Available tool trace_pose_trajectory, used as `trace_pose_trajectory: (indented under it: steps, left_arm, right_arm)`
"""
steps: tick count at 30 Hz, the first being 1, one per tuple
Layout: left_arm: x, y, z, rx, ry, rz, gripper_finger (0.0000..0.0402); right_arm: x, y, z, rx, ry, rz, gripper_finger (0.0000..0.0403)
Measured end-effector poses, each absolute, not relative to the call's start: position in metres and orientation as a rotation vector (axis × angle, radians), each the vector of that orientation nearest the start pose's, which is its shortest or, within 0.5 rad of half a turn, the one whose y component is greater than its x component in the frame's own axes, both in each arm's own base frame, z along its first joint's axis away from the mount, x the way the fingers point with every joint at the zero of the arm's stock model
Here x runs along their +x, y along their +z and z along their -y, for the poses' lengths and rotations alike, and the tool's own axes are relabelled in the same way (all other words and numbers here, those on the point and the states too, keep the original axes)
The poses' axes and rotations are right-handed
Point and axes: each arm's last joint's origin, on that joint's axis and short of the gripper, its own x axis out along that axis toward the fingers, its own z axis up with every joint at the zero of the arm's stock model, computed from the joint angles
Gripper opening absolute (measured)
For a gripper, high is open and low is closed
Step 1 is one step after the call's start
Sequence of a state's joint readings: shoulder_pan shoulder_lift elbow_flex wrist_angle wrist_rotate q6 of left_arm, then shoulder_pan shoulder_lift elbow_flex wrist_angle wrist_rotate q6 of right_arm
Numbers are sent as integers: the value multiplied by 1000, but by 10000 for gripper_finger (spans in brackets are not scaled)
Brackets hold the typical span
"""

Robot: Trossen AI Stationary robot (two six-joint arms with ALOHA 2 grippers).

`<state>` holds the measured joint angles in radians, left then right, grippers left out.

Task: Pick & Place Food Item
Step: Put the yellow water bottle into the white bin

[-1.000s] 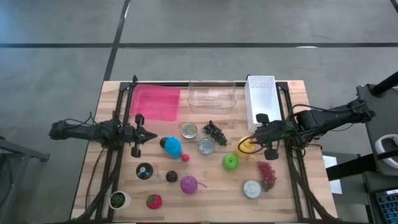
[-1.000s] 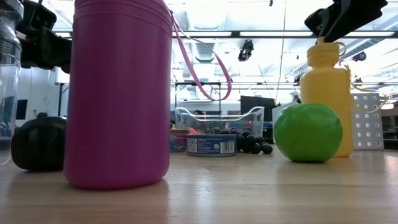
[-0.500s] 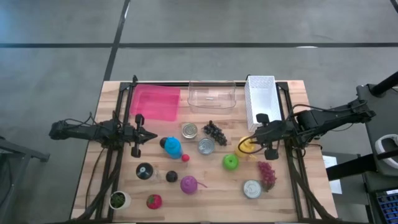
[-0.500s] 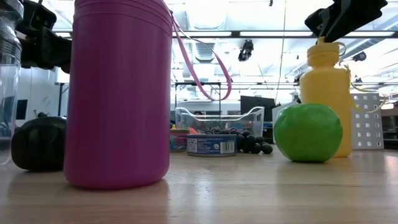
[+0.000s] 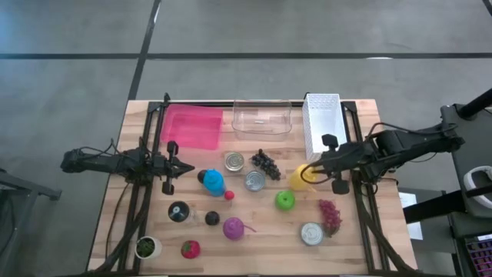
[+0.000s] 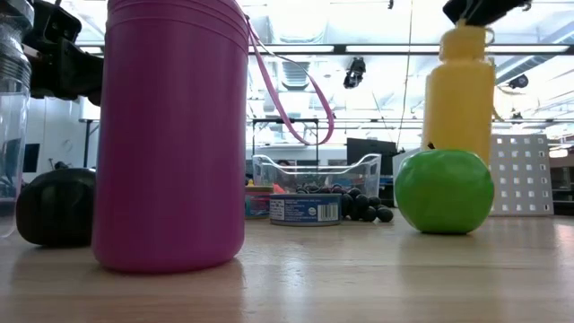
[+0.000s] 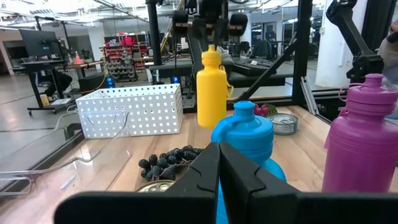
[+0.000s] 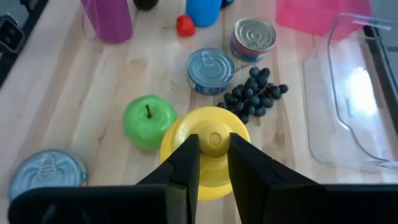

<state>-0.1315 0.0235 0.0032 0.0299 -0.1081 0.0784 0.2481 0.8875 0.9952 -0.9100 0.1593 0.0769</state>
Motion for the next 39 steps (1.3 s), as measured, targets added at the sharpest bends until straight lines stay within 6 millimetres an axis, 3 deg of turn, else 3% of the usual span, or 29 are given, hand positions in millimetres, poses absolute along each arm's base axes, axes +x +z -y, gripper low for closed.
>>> trace_pose_trajectory:
  steps: [11, 23, 39]
  left_arm:
    - [98, 166, 10, 77, -23, 11, 16]
    - [98, 166, 10, 74, -24, 11, 16]
    - [98, 166, 10, 74, -23, 11, 16]
  right_arm:
    - [138, 377, -30, -14, 31, -705, 66]
    - [110, 425, -15, 25, -223, -596, 66]
    - [103, 442, 27, 138, -604, -536, 66]
